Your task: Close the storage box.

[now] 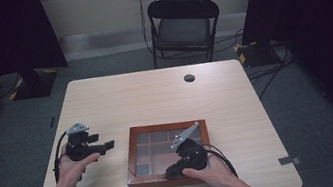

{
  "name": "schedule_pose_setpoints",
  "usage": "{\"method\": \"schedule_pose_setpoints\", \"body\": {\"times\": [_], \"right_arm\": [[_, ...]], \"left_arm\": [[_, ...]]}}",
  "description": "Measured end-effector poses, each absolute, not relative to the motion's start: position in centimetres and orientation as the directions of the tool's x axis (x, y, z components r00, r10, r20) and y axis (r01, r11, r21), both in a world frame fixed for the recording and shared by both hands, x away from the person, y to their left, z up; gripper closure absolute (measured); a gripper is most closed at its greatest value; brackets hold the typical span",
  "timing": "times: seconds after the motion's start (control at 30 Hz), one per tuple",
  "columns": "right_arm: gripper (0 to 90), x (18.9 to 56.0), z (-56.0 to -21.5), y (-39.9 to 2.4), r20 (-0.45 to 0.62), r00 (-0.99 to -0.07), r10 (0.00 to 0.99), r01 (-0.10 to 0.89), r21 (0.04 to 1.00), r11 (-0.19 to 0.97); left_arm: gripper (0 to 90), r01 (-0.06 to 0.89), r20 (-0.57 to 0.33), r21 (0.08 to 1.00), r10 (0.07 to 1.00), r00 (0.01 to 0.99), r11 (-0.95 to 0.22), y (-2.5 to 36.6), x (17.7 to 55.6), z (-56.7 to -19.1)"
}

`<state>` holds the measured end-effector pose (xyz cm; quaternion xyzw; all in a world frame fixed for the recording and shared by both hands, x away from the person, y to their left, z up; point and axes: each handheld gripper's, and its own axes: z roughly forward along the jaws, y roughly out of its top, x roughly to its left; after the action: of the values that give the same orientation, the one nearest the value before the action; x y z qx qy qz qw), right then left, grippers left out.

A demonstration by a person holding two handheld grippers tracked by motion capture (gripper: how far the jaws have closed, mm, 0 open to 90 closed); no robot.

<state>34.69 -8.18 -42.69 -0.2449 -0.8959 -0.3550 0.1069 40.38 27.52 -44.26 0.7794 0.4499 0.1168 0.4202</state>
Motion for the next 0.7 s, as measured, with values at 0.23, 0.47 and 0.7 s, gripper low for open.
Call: {"method": "schedule_pose_setpoints", "body": {"times": [0.23,0.47,0.7], "right_arm": [[48.8,35.2,-42.2,-8.8,0.366,-0.848,0.384,0.529,0.642,0.555],[23.7,37.3,-41.0,-13.2,0.320,-0.740,0.592,0.616,0.675,0.406],[14.5,38.8,-40.9,-18.7,0.272,-0.590,0.760,0.675,0.683,0.279]], "left_arm": [[21.2,0.614,-0.184,0.745,0.804,0.565,-0.260,27.5,40.7,-44.4],[21.1,0.606,-0.151,0.742,0.809,0.568,-0.287,27.7,41.0,-44.2],[20.8,0.640,-0.145,0.715,0.836,0.529,-0.281,28.8,41.2,-44.8]]}}
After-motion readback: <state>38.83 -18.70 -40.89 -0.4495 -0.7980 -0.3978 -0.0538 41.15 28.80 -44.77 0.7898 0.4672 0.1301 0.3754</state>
